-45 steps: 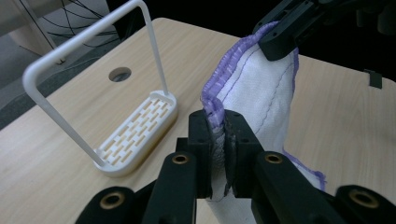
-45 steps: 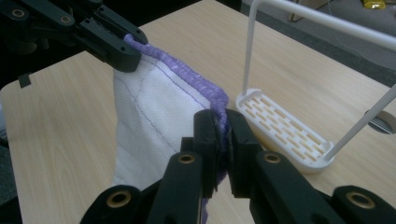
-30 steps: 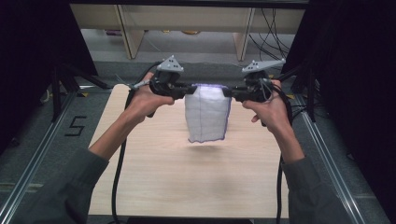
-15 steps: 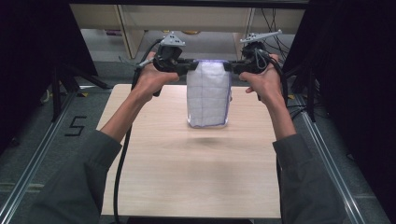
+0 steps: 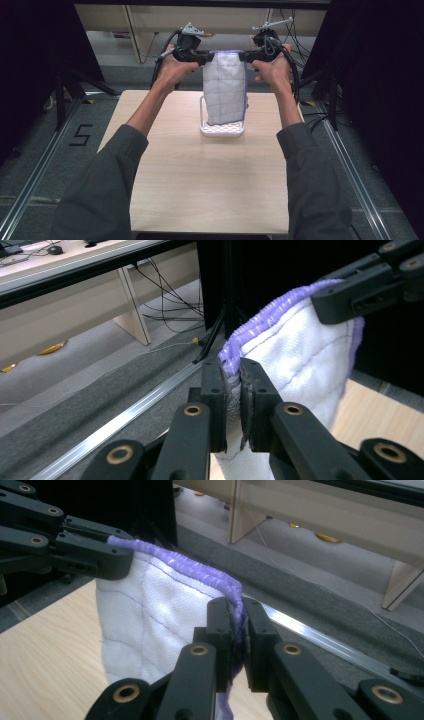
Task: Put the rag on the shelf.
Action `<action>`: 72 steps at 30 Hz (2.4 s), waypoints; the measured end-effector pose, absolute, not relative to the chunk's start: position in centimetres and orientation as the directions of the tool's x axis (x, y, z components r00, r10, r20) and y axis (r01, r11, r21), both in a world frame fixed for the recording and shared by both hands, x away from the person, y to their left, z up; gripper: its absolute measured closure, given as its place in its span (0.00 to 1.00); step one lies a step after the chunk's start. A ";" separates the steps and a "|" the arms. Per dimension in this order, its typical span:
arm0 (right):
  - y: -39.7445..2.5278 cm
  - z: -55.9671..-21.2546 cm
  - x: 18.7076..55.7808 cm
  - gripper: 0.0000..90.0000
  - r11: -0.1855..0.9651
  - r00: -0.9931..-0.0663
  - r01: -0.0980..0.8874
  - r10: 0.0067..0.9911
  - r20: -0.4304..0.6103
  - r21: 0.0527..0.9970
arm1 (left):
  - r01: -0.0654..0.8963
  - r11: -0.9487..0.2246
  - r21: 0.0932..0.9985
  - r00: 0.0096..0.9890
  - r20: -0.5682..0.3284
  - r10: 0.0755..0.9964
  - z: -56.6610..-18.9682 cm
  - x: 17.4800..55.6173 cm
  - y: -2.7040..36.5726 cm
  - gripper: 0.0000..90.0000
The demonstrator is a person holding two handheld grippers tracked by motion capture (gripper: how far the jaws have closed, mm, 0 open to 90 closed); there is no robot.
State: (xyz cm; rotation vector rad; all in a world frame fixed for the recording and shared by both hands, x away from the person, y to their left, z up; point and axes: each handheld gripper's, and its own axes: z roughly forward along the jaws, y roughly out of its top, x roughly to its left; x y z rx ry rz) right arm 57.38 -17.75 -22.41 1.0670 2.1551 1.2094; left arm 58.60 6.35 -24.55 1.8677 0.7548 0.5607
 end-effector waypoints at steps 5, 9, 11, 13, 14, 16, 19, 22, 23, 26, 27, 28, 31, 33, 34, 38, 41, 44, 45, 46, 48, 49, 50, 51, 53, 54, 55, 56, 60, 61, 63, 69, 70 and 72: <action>-17.8 -23.3 59.2 0.93 0.311 -0.585 0.427 0.811 -0.003 0.849 | 0.273 -0.270 0.924 0.690 0.008 0.724 -26.0 60.5 6.4 0.91; -17.6 -24.4 60.4 0.93 0.276 -0.574 0.439 0.818 0.031 0.855 | 0.271 -0.285 0.919 0.688 0.022 0.725 -27.1 61.8 6.1 0.91; -17.6 -24.8 60.9 0.93 0.288 -0.567 0.448 0.823 0.020 0.846 | 0.279 -0.283 0.918 0.683 0.017 0.730 -27.5 62.2 6.2 0.91; -17.6 -25.3 61.4 0.93 0.272 -0.566 0.447 0.823 0.034 0.852 | 0.270 -0.274 0.923 0.681 0.018 0.732 -28.0 62.7 6.1 0.91; -17.7 -25.4 61.6 0.93 0.274 -0.560 0.447 0.828 0.027 0.852 | 0.273 -0.279 0.921 0.682 0.019 0.731 -28.3 62.9 6.1 0.91; -17.6 -25.8 61.9 0.93 0.261 -0.552 0.459 0.833 0.042 0.849 | 0.289 -0.288 0.913 0.674 0.019 0.738 -28.9 63.4 6.0 0.91; -17.5 -26.7 62.5 0.93 0.271 -0.549 0.467 0.835 0.035 0.841 | 0.302 -0.292 0.907 0.666 0.019 0.746 -29.5 63.8 5.7 0.91; -17.5 -27.6 63.0 0.92 0.283 -0.542 0.479 0.840 0.027 0.831 | 0.316 -0.293 0.902 0.661 0.011 0.750 -30.4 64.3 5.6 0.91; -17.5 -28.0 63.2 0.92 0.277 -0.538 0.486 0.842 0.033 0.829 | 0.320 -0.290 0.902 0.660 0.007 0.751 -30.7 64.4 5.5 0.91; -17.6 -28.8 63.6 0.91 0.272 -0.527 0.510 0.849 0.046 0.816 | 0.342 -0.279 0.897 0.658 -0.017 0.753 -31.7 64.8 5.4 0.91; -17.7 -29.1 63.7 0.91 0.283 -0.529 0.519 0.847 0.043 0.807 | 0.346 -0.290 0.892 0.655 -0.008 0.756 -31.9 64.9 5.4 0.91; -17.7 -29.5 63.9 0.91 0.295 -0.539 0.506 0.842 0.030 0.810 | 0.350 -0.300 0.887 0.654 -0.002 0.756 -32.3 65.0 5.4 0.91; -17.2 -30.5 64.1 0.91 0.313 -0.534 0.534 0.845 0.026 0.786 | 0.367 -0.314 0.876 0.646 0.003 0.763 -33.1 65.1 5.1 0.91; -17.2 -31.5 64.3 0.90 0.318 -0.530 0.542 0.848 0.022 0.778 | 0.381 -0.321 0.867 0.643 0.001 0.766 -33.8 65.1 5.1 0.91; -17.2 -32.1 64.5 0.89 0.317 -0.534 0.541 0.845 0.026 0.779 | 0.391 -0.329 0.860 0.644 0.000 0.765 -34.1 65.2 5.1 0.90; -17.1 -33.4 64.6 0.87 0.320 -0.530 0.556 0.847 0.031 0.767 | 0.420 -0.329 0.846 0.645 -0.023 0.764 -35.1 65.1 5.2 0.90; -17.3 -33.7 64.7 0.78 0.317 -0.517 0.570 0.855 0.031 0.758 | 0.436 -0.307 0.846 0.632 -0.045 0.774 -35.4 65.1 5.7 0.84; -17.5 -33.4 64.7 0.72 0.306 -0.521 0.574 0.852 0.050 0.759 | 0.444 -0.313 0.840 0.634 -0.047 0.772 -35.2 64.9 6.3 0.79; -17.5 -33.3 64.5 0.71 0.286 -0.503 0.583 0.862 0.062 0.760 | 0.445 -0.315 0.839 0.632 -0.045 0.774 -35.1 64.9 6.5 0.79; -17.4 -33.2 64.4 0.70 0.267 -0.489 0.590 0.869 0.074 0.762 | 0.451 -0.308 0.838 0.624 -0.049 0.780 -35.0 64.8 6.7 0.78; -17.7 -32.9 64.4 0.68 0.283 -0.501 0.578 0.863 0.059 0.766 | 0.455 -0.306 0.836 0.619 -0.050 0.784 -34.7 64.7 7.3 0.77; -17.9 -32.8 64.3 0.68 0.273 -0.495 0.571 0.867 0.060 0.774 | 0.456 -0.301 0.837 0.617 -0.054 0.785 -34.6 64.6 7.4 0.77; -18.0 -32.7 64.2 0.67 0.271 -0.501 0.579 0.862 0.074 0.769 | 0.460 -0.304 0.834 0.618 -0.055 0.784 -34.4 64.4 7.7 0.77; -18.2 -32.5 64.1 0.66 0.257 -0.490 0.576 0.869 0.075 0.776 | 0.462 -0.306 0.833 0.620 -0.056 0.783 -34.3 64.3 7.8 0.76; -18.4 -32.3 63.9 0.65 0.242 -0.481 0.590 0.872 0.095 0.770 | 0.462 -0.322 0.826 0.624 -0.045 0.780 -34.2 64.1 8.1 0.75; -18.4 -32.2 63.8 0.64 0.243 -0.480 0.590 0.872 0.092 0.770 | 0.463 -0.314 0.829 0.620 -0.050 0.783 -34.2 63.9 8.2 0.74; -18.6 -32.1 63.7 0.64 0.242 -0.478 0.590 0.874 0.091 0.771 | 0.465 -0.309 0.830 0.622 -0.058 0.781 -34.2 63.7 8.4 0.74; -18.8 -31.9 63.7 0.64 0.248 -0.487 0.578 0.869 0.085 0.778 | 0.467 -0.304 0.831 0.621 -0.063 0.781 -34.2 63.6 8.5 0.73; -19.1 -31.6 63.1 0.63 0.249 -0.491 0.570 0.867 0.082 0.783 | 0.472 -0.308 0.826 0.628 -0.070 0.775 -34.2 63.0 9.3 0.68; -19.3 -31.6 62.9 0.63 0.248 -0.484 0.574 0.871 0.079 0.780 | 0.476 -0.310 0.823 0.626 -0.069 0.777 -34.2 62.9 9.5 0.65; -19.6 -31.7 62.8 0.62 0.243 -0.489 0.566 0.868 0.084 0.788 | 0.482 -0.317 0.817 0.623 -0.066 0.779 -34.1 62.6 9.9 0.62; -20.7 -31.9 61.9 0.59 0.230 -0.491 0.568 0.866 0.100 0.790 | 0.488 -0.291 0.823 0.622 -0.094 0.778 -33.7 61.5 11.4 0.52; -20.7 -31.9 61.6 0.58 0.220 -0.484 0.574 0.868 0.110 0.789 | 0.491 -0.293 0.820 0.621 -0.094 0.778 -33.7 61.4 11.6 0.51; -21.0 -31.9 61.2 0.56 0.214 -0.489 0.576 0.864 0.122 0.789 | 0.493 -0.291 0.820 0.617 -0.094 0.781 -33.7 61.0 12.0 0.49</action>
